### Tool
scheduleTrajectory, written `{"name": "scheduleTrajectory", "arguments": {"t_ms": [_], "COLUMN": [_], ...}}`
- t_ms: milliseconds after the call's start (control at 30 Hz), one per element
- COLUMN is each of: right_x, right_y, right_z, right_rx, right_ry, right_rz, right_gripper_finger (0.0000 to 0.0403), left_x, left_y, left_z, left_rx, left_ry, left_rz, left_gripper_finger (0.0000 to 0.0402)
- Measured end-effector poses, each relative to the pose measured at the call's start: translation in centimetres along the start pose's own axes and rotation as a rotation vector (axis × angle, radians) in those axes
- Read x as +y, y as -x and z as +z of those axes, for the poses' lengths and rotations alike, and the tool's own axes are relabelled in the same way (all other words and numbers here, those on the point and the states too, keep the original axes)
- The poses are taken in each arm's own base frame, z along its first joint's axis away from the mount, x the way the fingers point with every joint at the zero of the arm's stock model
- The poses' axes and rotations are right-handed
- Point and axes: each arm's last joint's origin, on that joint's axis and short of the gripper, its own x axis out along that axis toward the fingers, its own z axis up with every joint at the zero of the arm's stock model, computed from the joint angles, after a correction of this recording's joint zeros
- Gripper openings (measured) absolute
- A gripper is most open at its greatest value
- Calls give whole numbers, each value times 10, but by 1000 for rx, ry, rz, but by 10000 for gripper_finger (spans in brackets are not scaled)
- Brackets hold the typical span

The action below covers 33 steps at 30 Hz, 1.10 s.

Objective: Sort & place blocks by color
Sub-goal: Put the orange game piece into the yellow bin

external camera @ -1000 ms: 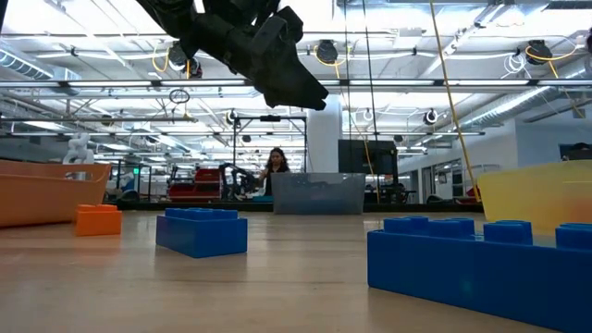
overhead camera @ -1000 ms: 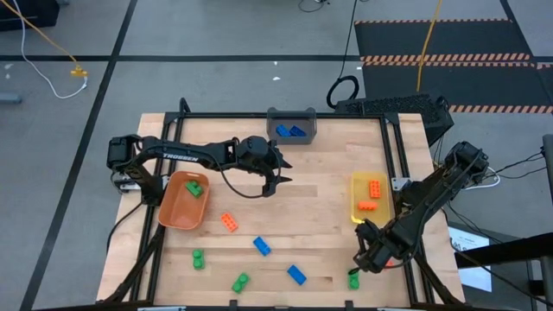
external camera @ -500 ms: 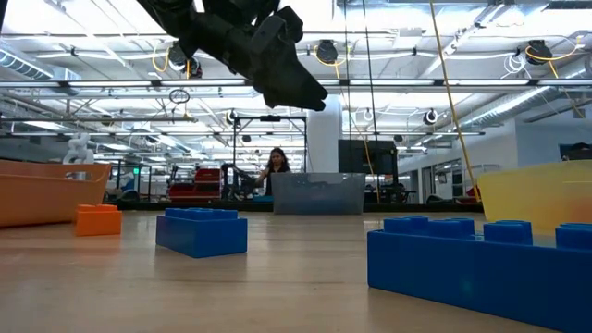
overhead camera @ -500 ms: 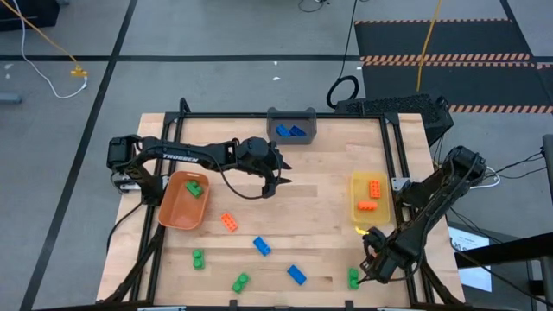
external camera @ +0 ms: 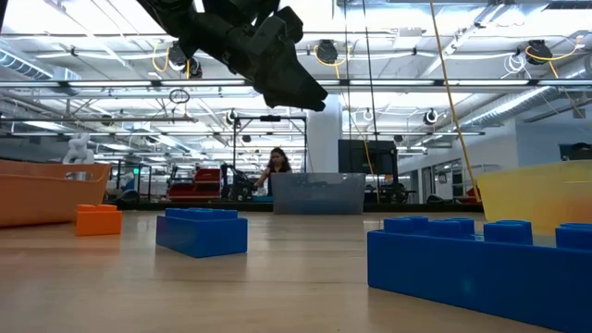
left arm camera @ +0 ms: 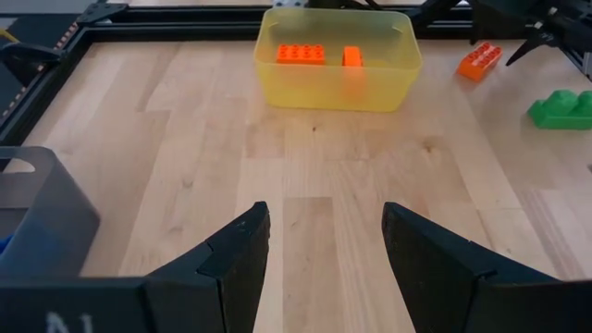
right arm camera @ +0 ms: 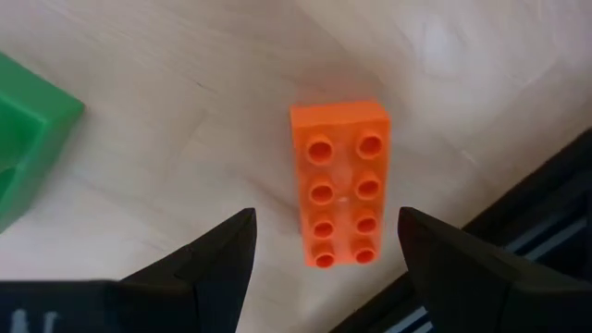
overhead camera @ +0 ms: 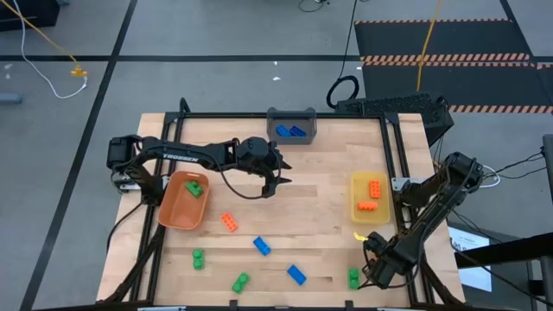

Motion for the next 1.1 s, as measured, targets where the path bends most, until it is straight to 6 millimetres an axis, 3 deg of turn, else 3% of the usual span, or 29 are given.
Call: {"name": "scheduleTrajectory", "arguments": {"t_ms": [333,500,633,867,1100], "right_x": [-5,-7,-6,-7,-3], "right_y": [-23,-25,-25,-25,-21], "right_z": [0,2,2,3,1], "right_rx": [15,-19,-39,-48,-84], "right_ry": [-3,4,19,28,37], "right_rz": [62,74,79,78,98], "right_gripper_finger": [254,248,216,126,123], "left_x": [0,0,0,0,0], "left_y": [0,0,0,0,0], "left_z": [0,0,0,-1,-1], "left_rx": [1,0,1,10,10], "left_ry": [-3,1,2,5,2], "left_rz": [0,0,0,-1,0], "left_gripper_finger": [209,209,209,209,209]}}
